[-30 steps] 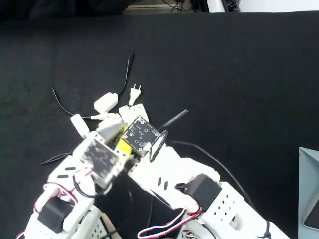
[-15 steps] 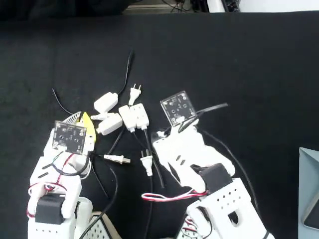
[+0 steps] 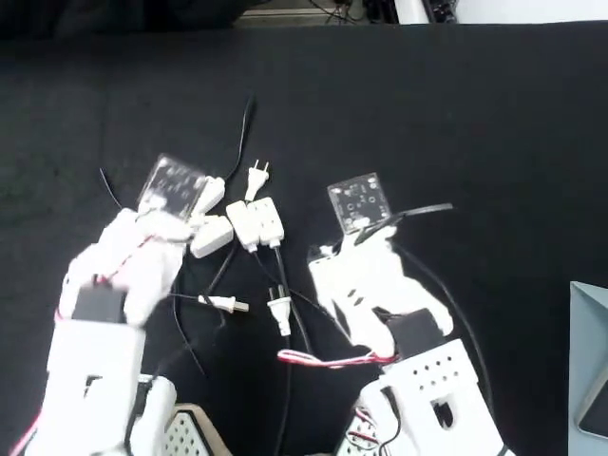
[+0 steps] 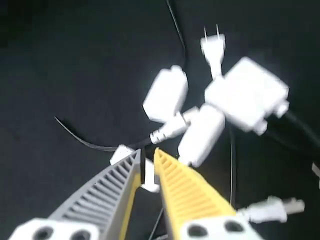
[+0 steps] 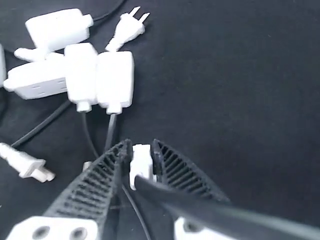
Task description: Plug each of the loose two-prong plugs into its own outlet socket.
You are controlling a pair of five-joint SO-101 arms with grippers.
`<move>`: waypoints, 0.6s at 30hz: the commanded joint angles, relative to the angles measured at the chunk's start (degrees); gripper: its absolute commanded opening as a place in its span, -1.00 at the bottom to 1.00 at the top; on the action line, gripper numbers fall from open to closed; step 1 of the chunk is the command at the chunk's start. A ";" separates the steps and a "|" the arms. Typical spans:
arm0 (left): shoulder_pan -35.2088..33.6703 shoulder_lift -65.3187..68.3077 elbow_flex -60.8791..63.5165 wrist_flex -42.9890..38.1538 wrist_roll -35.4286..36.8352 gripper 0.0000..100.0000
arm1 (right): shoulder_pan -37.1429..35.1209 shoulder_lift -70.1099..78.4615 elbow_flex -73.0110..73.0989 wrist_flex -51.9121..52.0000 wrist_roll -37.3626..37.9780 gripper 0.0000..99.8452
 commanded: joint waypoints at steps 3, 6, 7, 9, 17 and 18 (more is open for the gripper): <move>0.40 24.97 -12.88 0.18 -3.34 -0.67 | 1.05 0.31 -0.22 -1.14 -0.53 -0.97; 2.95 33.58 -15.96 0.18 -3.52 -0.62 | 1.05 0.31 -0.22 -1.14 -0.53 -0.97; 4.18 36.04 -16.92 0.09 -3.52 -0.62 | 1.05 0.31 -0.22 -1.14 -0.53 -0.97; 6.11 40.18 -18.68 -0.09 -3.52 -0.62 | 1.05 0.31 -0.22 -1.05 -0.53 -0.97; 5.85 51.34 -26.42 -0.26 -3.25 -0.62 | 1.05 0.31 -0.22 -0.88 -0.53 -0.97; 5.67 51.87 -26.77 -0.26 -3.25 -0.62 | 1.05 0.31 -0.22 -0.88 -0.53 -0.97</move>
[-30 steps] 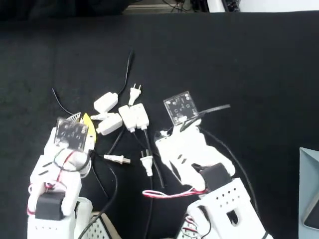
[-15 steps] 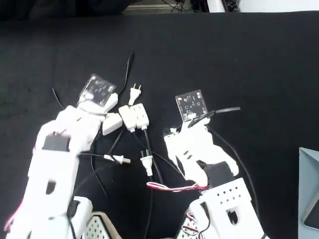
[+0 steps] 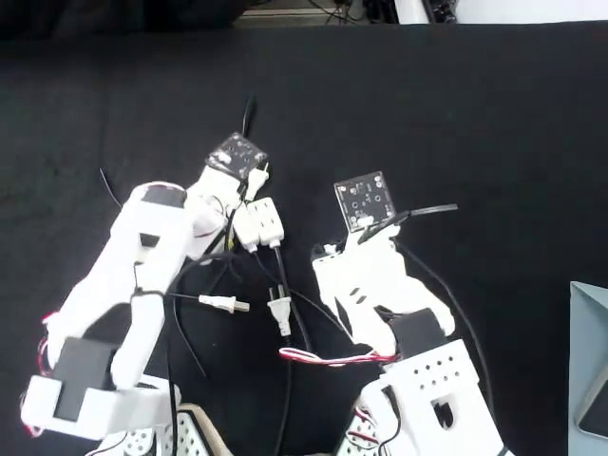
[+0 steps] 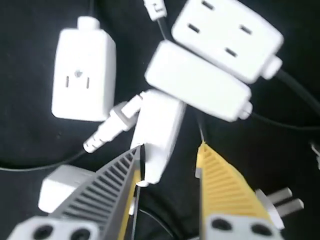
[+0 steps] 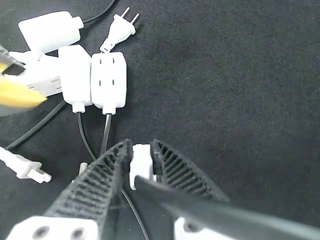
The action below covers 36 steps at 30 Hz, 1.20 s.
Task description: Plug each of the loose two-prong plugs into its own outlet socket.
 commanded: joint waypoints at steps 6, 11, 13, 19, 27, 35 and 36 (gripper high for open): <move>-2.15 -0.62 -4.88 0.26 -0.35 -0.62 | 0.88 0.31 -0.22 -0.79 -0.53 -0.97; -2.86 0.88 -4.70 -0.09 -0.44 -0.62 | 0.88 0.31 -0.22 -0.79 -1.49 -0.97; -3.12 3.34 -4.88 -0.18 -0.53 -0.62 | 0.88 0.22 -0.22 -0.79 -1.93 -0.97; -3.03 6.77 -7.52 0.35 -0.44 -0.62 | 0.88 0.22 -0.22 -0.79 -2.02 -0.97; -0.31 5.89 -4.79 2.55 -0.44 -0.92 | 0.88 0.22 -0.22 -0.79 -2.02 -0.97; 1.63 -9.41 -3.30 19.43 0.00 -0.94 | 0.88 0.22 -0.22 -0.70 -2.02 -0.97; 1.63 -11.16 -1.98 19.60 0.00 -0.94 | 0.88 0.22 -0.22 -0.70 -2.02 -0.97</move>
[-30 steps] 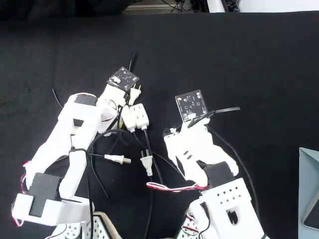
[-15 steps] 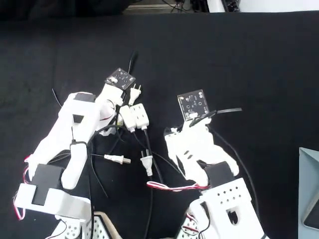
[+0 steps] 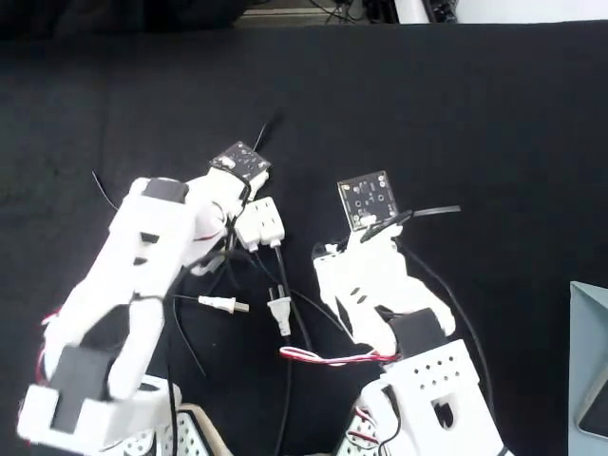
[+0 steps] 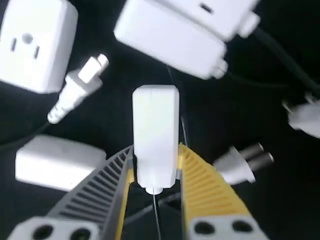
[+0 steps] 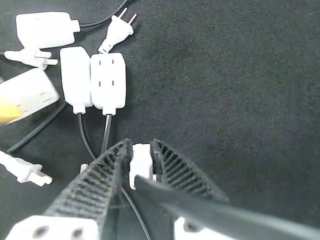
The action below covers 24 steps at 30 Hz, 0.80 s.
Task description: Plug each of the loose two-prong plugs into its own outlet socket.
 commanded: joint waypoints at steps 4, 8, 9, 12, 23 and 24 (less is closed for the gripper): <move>0.40 -11.96 9.01 -1.05 0.00 -0.94 | 0.62 0.22 -0.22 -0.70 -0.62 -0.97; 0.75 -11.25 15.52 -8.79 -0.09 -0.88 | 0.62 0.22 -0.13 -0.70 -0.62 -0.97; 0.75 -10.99 16.40 -9.67 -0.09 -0.81 | 0.62 0.22 -0.13 -0.70 -0.62 -0.97; -0.04 -11.43 16.75 -9.93 0.44 -0.54 | 0.62 0.22 0.40 -0.70 -0.62 -0.97; -8.22 -10.81 10.07 -10.46 3.08 -0.46 | 0.62 0.22 0.40 -0.70 -0.62 -0.97; -8.75 -10.73 10.33 -11.43 3.08 -0.47 | 0.62 0.22 0.40 -0.70 -0.62 -0.97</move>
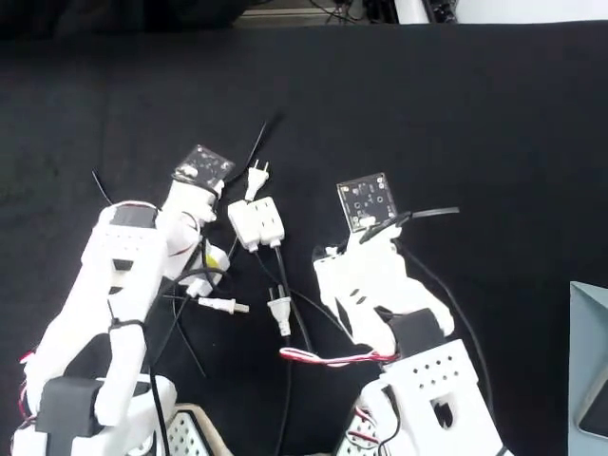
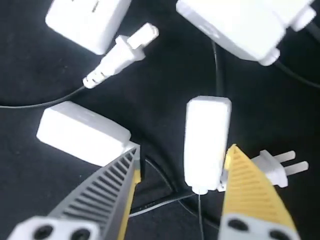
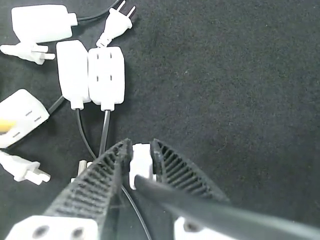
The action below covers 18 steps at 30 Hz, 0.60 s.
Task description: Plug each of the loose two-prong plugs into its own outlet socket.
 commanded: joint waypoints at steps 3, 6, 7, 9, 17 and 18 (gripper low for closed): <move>-3.82 -0.88 -0.57 -6.51 0.26 -0.47 | 0.53 0.22 -0.57 -0.70 -0.62 -0.97; -5.05 0.09 1.89 -10.64 0.26 -0.47 | 0.53 0.22 -0.57 -0.70 -0.62 -0.97; -5.58 0.97 1.98 -11.34 0.26 -0.47 | 0.53 0.22 -0.57 -0.70 -0.62 -0.97; -6.73 2.90 0.84 -11.43 0.26 -0.47 | 0.53 0.22 -0.57 -0.70 -0.62 -0.97; -3.56 0.79 -8.84 4.75 0.70 -0.47 | 0.53 0.22 -0.57 -0.70 -0.62 -0.97; -2.15 -0.35 -10.07 7.74 0.79 -0.47 | 0.62 0.22 -0.57 -0.70 -0.62 -0.97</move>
